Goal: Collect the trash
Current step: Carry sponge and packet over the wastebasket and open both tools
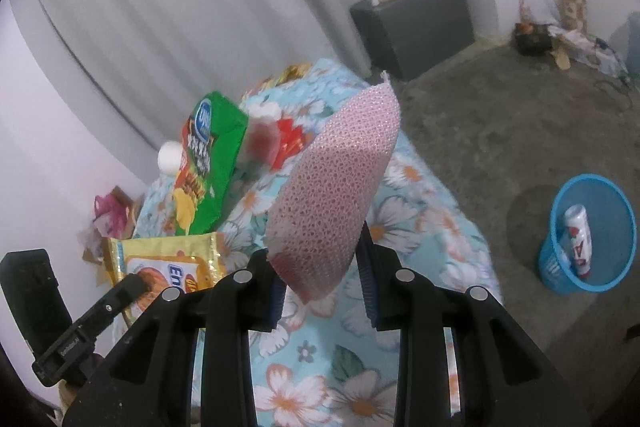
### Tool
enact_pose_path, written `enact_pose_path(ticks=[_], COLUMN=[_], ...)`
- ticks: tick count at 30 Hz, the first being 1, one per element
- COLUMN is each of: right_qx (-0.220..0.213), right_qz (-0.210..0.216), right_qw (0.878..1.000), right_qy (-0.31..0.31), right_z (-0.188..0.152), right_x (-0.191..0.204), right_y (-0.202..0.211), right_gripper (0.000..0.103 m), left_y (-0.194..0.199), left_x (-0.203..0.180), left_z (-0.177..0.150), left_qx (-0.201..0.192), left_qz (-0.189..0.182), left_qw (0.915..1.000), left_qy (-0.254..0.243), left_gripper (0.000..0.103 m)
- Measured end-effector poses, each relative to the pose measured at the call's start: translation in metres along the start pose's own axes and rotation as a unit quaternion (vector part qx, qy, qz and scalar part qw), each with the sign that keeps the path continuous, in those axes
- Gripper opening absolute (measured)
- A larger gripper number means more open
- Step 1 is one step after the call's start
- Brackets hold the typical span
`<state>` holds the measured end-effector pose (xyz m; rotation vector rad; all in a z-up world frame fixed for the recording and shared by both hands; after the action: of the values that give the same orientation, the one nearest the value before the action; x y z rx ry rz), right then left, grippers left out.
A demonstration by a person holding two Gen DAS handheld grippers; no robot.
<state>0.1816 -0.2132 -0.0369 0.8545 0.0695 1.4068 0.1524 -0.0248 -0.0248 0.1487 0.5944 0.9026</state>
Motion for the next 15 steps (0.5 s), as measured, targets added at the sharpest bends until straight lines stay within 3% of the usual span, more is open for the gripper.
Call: enact_pose_path(ticks=[7,15], right_qx=[-0.054,-0.104], right_qz=[-0.048,-0.171], right_qw=[0.997,0.977], right_qy=[-0.023,-0.078], right_z=[0.023,0.032], right_x=[-0.048,-0.154], right_y=[0.04,0.093], right_gripper=[0.029,0.029], left_y=[-0.01,-0.078], left_x=[-0.047,-0.139], left_z=[0.02,0.029], left_qx=[-0.002,0.041], left_qz=[-0.051,-0.146], left_qw=[0.9979,0.9833], left_qy=[-0.04,-0.101], left_gripper=[0.008,0.008])
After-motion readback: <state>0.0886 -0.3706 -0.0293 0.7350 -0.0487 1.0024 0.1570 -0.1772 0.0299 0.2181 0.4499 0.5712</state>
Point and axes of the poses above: each gripper's, at about its wrist camera, not at the fingertips, and y roughly against the way its jaws point, x to its left, z to its top, the point moved 9 cm from there along -y, roughly the way its jaws point, and after that the axes turned 13 degrees about -x, right-handed, at the moved point
